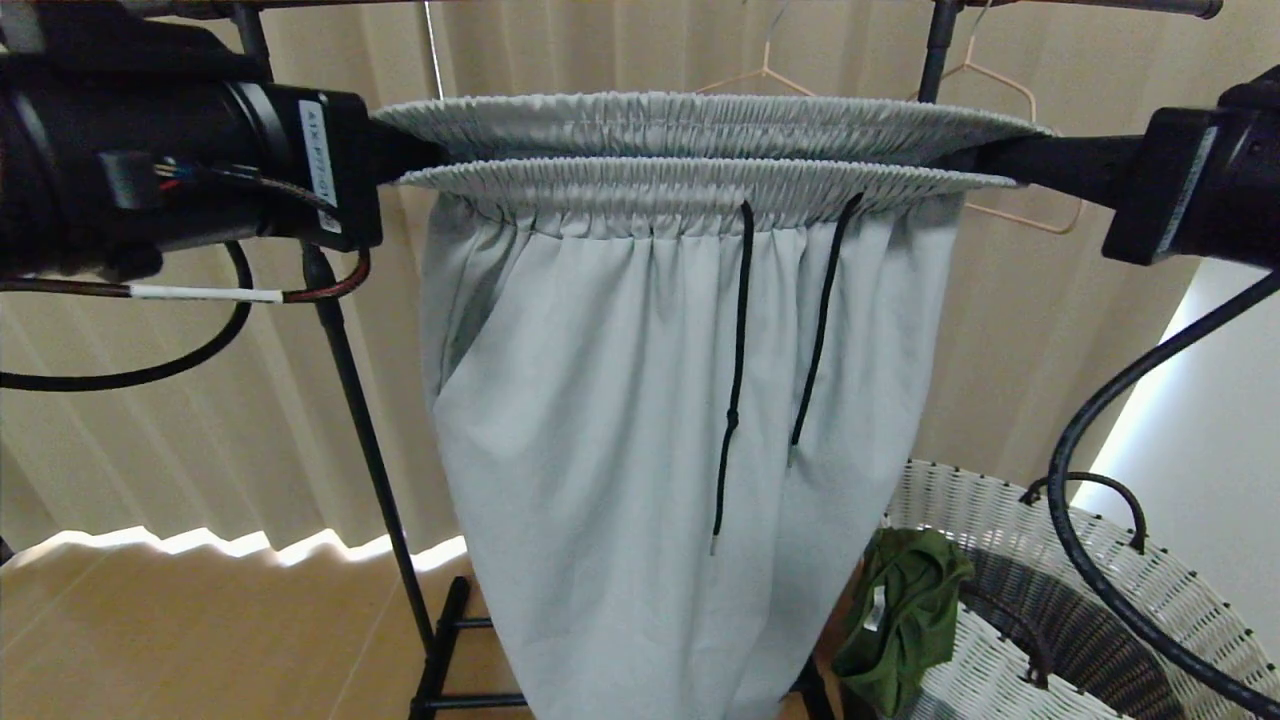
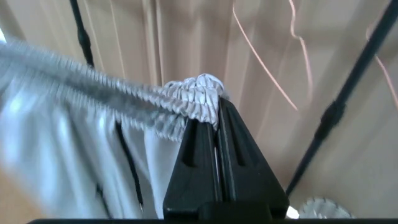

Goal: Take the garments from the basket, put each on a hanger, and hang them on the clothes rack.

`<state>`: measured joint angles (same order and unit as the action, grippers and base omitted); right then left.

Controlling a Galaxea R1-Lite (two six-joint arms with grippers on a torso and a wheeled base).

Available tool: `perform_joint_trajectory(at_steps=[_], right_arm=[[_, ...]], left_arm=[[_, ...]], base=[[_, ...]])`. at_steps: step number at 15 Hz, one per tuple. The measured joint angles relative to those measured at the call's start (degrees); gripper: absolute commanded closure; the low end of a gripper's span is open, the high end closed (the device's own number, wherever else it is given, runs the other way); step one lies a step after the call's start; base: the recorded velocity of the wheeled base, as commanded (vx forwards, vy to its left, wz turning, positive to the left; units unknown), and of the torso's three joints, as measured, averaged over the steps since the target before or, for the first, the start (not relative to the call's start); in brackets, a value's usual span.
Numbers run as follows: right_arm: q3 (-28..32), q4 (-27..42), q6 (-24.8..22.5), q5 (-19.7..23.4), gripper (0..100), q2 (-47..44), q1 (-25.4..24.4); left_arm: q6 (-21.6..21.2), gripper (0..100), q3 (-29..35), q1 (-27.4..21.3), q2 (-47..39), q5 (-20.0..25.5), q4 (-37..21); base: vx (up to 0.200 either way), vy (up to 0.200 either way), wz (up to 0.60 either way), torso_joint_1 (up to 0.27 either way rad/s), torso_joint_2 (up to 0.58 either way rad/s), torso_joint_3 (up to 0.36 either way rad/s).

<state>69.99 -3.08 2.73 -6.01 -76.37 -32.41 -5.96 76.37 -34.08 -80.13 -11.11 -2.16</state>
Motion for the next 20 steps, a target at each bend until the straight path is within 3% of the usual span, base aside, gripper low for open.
perform_joint_trajectory(at_steps=[8, 15, 16, 20], right_arm=[[-3.7, 1.0, 0.0, -0.2, 100, 2.9, -0.2], [-4.4, 1.3, 0.0, -0.1, 100, 3.3, -0.2], [-4.4, 1.3, 0.0, -0.1, 0, 3.4, -0.2], [-6.7, 0.6, 0.0, -0.3, 0, 3.9, -0.2]], left_arm=[[-0.7, 100, -1.6, 0.7, -4.1, -0.3, 5.7], [-0.8, 100, -3.6, 0.9, -4.4, -0.4, 6.0], [-0.8, 100, -3.7, 0.9, -4.4, -0.4, 6.0], [-0.1, 100, -4.2, 0.9, -4.3, -0.5, 6.4]], base=[[0.000, 0.000, 0.00, 0.000, 0.00, 0.000], [0.000, 0.000, 0.00, 0.000, 0.00, 0.000], [0.000, 0.000, 0.00, 0.000, 0.00, 0.000], [0.000, 0.000, 0.00, 0.000, 0.00, 0.000]])
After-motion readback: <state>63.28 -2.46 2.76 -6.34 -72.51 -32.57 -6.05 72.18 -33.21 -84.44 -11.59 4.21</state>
